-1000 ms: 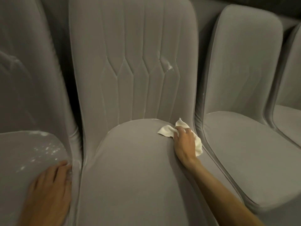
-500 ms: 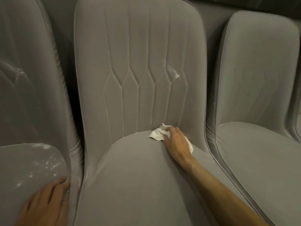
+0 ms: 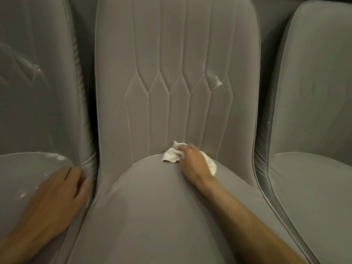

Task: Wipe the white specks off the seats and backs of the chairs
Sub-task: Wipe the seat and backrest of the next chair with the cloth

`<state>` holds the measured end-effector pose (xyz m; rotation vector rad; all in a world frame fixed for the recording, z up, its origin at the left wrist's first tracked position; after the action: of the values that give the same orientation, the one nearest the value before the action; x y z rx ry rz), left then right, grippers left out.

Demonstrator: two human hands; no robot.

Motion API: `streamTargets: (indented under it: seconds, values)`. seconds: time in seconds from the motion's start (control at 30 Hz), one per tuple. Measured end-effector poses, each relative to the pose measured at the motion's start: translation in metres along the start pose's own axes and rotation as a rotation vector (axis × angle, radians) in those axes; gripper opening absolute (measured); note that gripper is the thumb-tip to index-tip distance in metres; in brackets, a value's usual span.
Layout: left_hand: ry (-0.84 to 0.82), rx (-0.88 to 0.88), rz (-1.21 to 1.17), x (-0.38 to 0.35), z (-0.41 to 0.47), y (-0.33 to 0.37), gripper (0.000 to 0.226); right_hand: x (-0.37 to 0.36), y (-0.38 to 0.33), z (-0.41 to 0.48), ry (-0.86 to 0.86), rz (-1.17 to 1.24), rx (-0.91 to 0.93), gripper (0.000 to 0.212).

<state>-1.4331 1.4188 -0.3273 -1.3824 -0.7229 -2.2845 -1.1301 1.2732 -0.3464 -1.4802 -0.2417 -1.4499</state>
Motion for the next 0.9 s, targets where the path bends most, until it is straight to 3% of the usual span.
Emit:
streamTargets:
  seconds: [0.1, 0.17, 0.27, 0.4, 0.47, 0.57, 0.73, 0.9]
  values:
    - [0.021, -0.005, 0.077, -0.003, 0.008, 0.005, 0.029, 0.015, 0.027, -0.004, 0.113, -0.031, -0.145, 0.034]
    - [0.048, -0.053, 0.091, -0.005, 0.012, 0.009, 0.026, 0.004, 0.006, 0.000, 0.134, 0.011, -0.201, 0.032]
    - [0.070, -0.076, 0.077, -0.011, 0.014, 0.002, 0.033, -0.038, -0.063, 0.002, 0.034, 0.173, -0.059, 0.025]
    - [0.077, -0.138, 0.066, -0.009, 0.010, 0.007, 0.026, -0.053, -0.087, -0.013, -0.103, 0.103, 0.178, 0.015]
    - [0.066, -0.169, 0.076, -0.006, 0.010, 0.009, 0.024, -0.028, -0.041, -0.009, -0.078, -0.022, 0.080, 0.029]
    - [0.067, -0.203, 0.090, -0.009, 0.010, 0.008, 0.022, 0.021, 0.034, -0.011, 0.091, -0.105, -0.156, 0.038]
    - [0.115, -0.245, 0.144, -0.017, 0.011, 0.003, 0.014, -0.004, -0.006, -0.003, 0.198, 0.007, -0.251, 0.034]
    - [0.107, -0.282, 0.104, -0.017, 0.011, -0.003, 0.015, -0.061, -0.111, -0.025, -0.034, 0.079, 0.139, 0.019]
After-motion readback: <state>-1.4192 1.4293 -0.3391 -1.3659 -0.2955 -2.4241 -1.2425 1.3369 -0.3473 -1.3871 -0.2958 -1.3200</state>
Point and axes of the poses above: each hand's wrist, its own z-axis towards the middle knuckle, its own x-axis out of the back of the hand, y = z × x, the point moved 8 cm from there along z, towards the middle knuckle, and after that the axes turned 6 degrees about -x, right-handed, at the moved point
